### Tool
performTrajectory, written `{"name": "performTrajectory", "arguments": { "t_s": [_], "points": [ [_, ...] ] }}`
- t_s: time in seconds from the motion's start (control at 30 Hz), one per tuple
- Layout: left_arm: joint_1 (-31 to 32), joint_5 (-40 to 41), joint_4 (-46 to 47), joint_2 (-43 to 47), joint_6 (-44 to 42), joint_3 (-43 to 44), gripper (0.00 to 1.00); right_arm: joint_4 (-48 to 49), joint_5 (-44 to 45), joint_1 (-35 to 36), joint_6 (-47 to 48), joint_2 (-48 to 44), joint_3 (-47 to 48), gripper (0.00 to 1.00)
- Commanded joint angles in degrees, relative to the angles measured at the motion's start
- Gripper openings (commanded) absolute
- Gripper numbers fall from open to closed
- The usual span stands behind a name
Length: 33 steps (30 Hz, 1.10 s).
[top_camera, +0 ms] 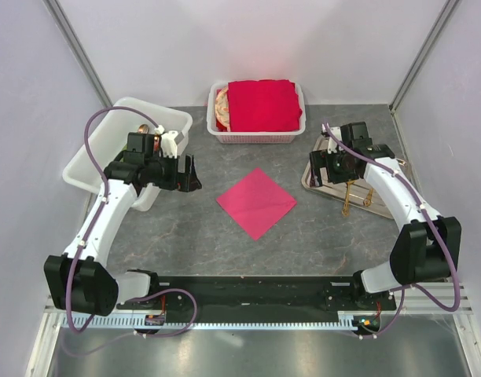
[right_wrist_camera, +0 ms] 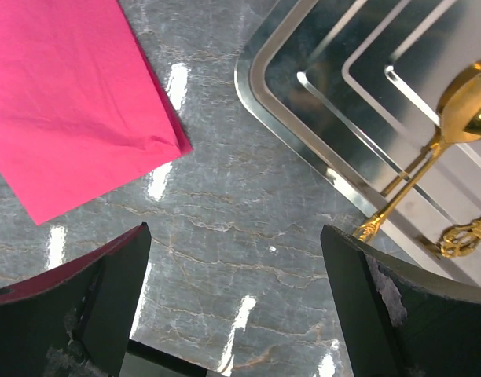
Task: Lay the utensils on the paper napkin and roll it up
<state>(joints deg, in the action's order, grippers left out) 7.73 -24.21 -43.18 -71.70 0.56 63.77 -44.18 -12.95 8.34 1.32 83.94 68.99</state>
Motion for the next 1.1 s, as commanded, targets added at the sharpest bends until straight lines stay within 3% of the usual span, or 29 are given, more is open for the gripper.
{"name": "performTrajectory", "arguments": {
  "t_s": [0.0, 0.3, 0.53, 0.77, 1.07],
  "points": [
    [-0.2, 2.9, 4.9, 1.9, 3.3, 1.3, 1.00, 2.3, 3.4, -0.3, -1.3, -2.8, 0.4, 0.98],
    [-0.2, 0.1, 9.2, 2.5, 3.5, 3.3, 1.00, 1.6, 4.1, -2.8, -1.3, 1.2, 4.5, 0.96],
    [-0.2, 4.4, 14.2, 2.2, 5.3, 5.5, 1.00, -0.3, 6.7, -7.5, 1.2, 7.2, 9.0, 0.94],
    [-0.2, 6.4, 31.0, 9.5, 3.6, -3.2, 1.00, -0.1, 9.3, -12.0, -0.3, 14.1, 9.2, 0.84],
    [-0.2, 7.5, 30.4, 8.2, 3.4, -3.3, 1.00, 1.6, 10.7, -18.1, -1.3, 18.4, 11.5, 0.75]
  ]
}}
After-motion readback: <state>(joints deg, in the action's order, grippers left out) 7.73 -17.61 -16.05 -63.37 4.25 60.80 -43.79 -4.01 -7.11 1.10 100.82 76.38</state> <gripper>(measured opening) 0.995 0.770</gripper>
